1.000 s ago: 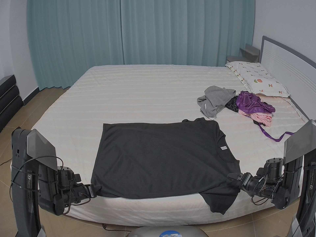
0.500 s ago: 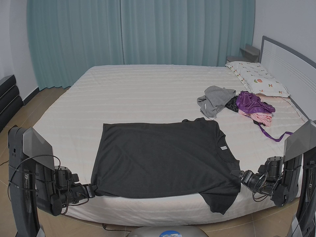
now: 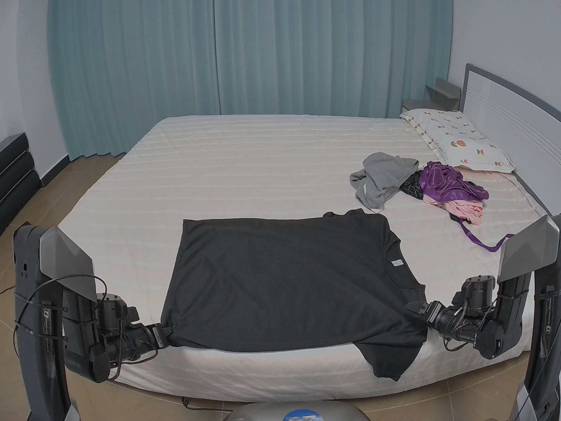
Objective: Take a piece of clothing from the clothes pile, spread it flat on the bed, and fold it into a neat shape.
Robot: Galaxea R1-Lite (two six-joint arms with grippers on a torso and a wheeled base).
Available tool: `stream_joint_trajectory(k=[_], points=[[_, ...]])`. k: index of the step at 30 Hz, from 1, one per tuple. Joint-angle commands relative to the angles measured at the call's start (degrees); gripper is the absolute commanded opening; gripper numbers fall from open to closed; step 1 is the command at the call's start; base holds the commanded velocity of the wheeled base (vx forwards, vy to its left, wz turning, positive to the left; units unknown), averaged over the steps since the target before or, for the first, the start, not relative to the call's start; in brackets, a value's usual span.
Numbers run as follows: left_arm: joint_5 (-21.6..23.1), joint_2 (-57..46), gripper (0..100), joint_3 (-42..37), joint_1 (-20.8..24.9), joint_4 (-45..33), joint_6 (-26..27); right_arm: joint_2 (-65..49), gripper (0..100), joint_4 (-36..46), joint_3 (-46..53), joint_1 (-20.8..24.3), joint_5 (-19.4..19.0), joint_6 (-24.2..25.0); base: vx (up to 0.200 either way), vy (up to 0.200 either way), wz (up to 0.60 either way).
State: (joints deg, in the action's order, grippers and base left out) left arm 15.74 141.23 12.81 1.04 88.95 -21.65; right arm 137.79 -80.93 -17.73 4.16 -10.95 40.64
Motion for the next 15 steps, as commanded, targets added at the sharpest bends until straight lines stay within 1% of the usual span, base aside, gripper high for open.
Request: stream_joint_trajectory(k=[1, 2, 3, 15], points=[[0.0, 0.1, 0, 0.0, -0.1, 0.7, -0.1, 0.5, 100, 2.6, -3.2, 0.3, 0.0, 0.0, 0.0, 0.0, 0.0], [0.0, 0.1, 0, -0.1, -0.1, 0.7, -0.1, 0.5, 100, 3.3, -3.9, 0.4, -0.1, 0.0, 0.0, 0.0, 0.0], [0.0, 0.0, 0, -0.1, -0.1, 0.7, -0.1, 0.4, 0, 3.8, -4.4, 0.4, -0.1, 0.0, 0.0, 0.0, 0.0], [0.0, 0.1, 0, -0.1, -0.1, 0.7, -1.6, -1.1, 0, 8.0, -13.3, -1.4, 0.4, 0.0, 0.0, 0.0, 0.0]])
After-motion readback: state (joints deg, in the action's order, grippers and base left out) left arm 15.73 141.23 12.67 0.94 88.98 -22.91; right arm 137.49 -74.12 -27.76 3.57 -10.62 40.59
